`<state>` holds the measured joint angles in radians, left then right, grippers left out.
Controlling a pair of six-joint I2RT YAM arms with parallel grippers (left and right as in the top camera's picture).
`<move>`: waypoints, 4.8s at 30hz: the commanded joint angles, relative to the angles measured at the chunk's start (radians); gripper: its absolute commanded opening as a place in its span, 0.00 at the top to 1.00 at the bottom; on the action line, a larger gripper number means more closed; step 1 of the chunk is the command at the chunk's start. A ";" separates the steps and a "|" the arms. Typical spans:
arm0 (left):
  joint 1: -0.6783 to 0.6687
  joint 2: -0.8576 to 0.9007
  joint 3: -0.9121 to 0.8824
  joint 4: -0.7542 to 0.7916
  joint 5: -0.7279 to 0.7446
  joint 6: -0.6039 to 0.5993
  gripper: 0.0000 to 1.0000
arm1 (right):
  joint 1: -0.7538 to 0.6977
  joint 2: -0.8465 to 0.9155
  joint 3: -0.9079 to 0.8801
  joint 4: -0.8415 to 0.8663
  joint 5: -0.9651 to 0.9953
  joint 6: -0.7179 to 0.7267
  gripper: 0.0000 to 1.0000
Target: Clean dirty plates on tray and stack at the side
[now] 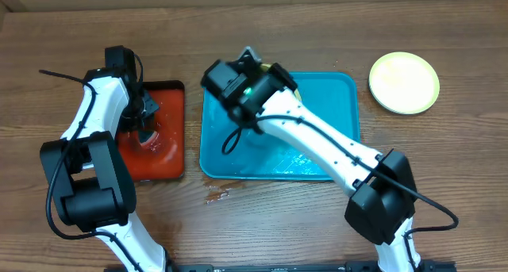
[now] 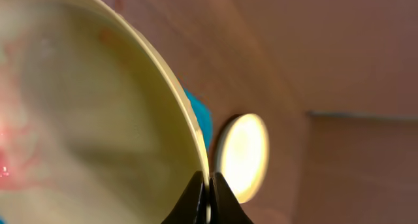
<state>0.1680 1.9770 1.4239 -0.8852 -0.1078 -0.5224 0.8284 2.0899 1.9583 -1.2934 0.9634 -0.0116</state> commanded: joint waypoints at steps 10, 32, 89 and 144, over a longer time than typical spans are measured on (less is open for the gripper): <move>0.021 -0.016 0.284 -0.232 0.083 0.074 0.79 | 0.091 -0.039 0.033 0.006 0.451 -0.270 0.96; 0.021 -0.015 0.389 -0.334 0.083 0.073 0.00 | -0.523 -0.183 0.047 0.118 -0.854 0.066 0.96; 0.012 -0.015 0.389 -0.322 0.082 0.073 0.00 | -0.888 -0.739 -0.288 -0.275 -1.099 0.275 0.00; 0.012 -0.015 0.389 -0.321 0.082 0.073 0.00 | -0.743 -2.087 -1.916 1.206 -1.061 0.116 0.00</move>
<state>0.1833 1.9694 1.8088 -1.2079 -0.0292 -0.4568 0.0715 0.0151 0.0784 -0.1398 -0.1402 0.1074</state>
